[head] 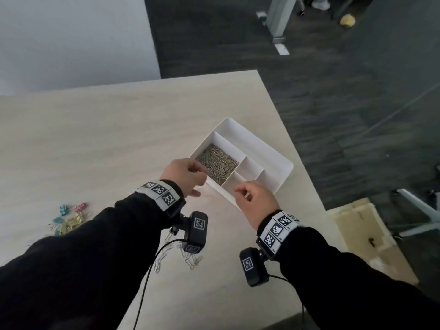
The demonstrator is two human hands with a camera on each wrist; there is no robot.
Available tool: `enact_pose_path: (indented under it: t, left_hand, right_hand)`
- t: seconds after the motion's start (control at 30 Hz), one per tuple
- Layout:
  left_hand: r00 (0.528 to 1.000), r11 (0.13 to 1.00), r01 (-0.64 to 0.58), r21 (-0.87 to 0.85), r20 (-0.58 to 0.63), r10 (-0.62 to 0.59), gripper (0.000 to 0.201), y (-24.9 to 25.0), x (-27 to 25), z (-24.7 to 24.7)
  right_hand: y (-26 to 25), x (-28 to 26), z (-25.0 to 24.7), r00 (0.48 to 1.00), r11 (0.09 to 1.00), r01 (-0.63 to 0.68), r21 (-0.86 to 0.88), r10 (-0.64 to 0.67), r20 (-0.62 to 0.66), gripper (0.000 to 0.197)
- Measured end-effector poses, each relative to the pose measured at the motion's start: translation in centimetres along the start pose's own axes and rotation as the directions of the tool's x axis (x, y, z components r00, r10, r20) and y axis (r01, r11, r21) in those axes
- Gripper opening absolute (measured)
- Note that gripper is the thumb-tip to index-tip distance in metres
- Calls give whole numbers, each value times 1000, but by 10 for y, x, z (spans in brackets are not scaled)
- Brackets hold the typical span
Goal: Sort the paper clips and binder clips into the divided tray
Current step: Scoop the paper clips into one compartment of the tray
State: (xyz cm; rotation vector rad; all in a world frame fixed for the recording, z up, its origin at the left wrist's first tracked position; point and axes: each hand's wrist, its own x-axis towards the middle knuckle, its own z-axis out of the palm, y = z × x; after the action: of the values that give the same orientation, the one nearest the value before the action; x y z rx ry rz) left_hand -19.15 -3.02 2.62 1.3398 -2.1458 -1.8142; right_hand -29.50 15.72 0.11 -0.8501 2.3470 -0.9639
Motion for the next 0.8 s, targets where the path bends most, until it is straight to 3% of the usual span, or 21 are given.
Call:
enact_pose_path:
  t: [0.13,0.27,0.5,0.67,0.73,0.8]
  left_hand:
    - [996,976,-43,-212,-85,25,6,25,9,10]
    - [997,948,25,-316,-64,-47,14,20,11,11]
    - [995,989,77,123,-70,-69,20,-49,-12,-21]
    - [994,854,113,508,-61,-95,9,-103,-46,-46]
    - [989,810,148,568,-81,-124,4,-120,-60,-54]
    - [986,794,164,585,-82,-143,16,-134,-71,-58]
  right_hand:
    - [2,-15,1,999,1000,27,8,-27,41,9]
    - [5,-24,6,996,1000,7,24,-9,90,10]
    - [6,-34,33,969,997,4,-78,15,246,8]
    - [2,-41,59,895,963,106,-247,16,447,27]
    - [-1,-44,69,870,942,153,-297,14,493,41]
    - [-6,-47,79,853,931,192,-312,-1,522,51]
